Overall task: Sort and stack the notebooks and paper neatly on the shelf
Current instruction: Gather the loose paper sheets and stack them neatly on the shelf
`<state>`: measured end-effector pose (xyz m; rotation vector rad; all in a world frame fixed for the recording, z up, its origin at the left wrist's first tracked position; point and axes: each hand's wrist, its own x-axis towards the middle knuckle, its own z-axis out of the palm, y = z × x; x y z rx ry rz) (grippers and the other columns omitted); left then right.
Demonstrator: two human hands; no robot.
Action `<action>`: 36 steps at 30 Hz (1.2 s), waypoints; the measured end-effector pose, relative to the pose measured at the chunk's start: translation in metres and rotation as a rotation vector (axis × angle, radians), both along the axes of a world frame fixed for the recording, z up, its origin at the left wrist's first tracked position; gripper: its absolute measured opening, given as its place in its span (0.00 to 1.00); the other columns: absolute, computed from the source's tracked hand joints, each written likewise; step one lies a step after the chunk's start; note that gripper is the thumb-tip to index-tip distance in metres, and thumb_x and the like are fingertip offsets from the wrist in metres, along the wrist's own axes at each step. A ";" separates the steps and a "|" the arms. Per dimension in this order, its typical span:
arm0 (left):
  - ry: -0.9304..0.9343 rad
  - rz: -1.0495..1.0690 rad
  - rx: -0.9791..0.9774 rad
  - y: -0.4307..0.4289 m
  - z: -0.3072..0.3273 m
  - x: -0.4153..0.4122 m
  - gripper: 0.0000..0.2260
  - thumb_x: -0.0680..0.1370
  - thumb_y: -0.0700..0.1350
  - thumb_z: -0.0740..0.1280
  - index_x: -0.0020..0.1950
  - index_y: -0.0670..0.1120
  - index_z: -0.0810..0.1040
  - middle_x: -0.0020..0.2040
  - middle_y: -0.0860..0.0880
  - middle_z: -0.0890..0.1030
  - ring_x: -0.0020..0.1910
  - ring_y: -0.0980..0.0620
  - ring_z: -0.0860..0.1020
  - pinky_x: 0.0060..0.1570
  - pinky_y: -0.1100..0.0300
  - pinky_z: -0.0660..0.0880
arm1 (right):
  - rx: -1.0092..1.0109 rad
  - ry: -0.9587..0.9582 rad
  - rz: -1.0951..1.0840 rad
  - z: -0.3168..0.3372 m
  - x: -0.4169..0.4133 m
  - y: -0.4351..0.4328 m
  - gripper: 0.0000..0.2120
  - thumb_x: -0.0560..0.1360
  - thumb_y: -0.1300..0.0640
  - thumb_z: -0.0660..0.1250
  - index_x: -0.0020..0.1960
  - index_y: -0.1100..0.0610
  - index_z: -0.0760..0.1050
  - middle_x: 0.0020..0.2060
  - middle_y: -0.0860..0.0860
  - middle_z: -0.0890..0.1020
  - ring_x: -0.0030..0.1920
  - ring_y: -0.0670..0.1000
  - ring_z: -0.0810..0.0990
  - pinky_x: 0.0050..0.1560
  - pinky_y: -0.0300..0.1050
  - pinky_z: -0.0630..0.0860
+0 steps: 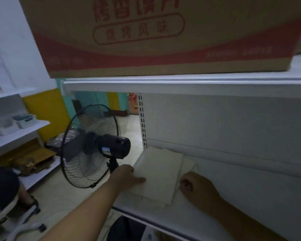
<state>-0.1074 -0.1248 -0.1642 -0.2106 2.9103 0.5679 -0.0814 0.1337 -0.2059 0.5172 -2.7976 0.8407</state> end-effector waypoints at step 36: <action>0.090 -0.228 0.889 -0.027 -0.028 -0.001 0.08 0.78 0.40 0.64 0.56 0.48 0.76 0.51 0.49 0.81 0.49 0.49 0.80 0.50 0.51 0.77 | -1.155 -0.146 -0.817 0.058 0.071 0.008 0.16 0.79 0.62 0.60 0.67 0.59 0.70 0.60 0.59 0.77 0.44 0.54 0.78 0.46 0.48 0.76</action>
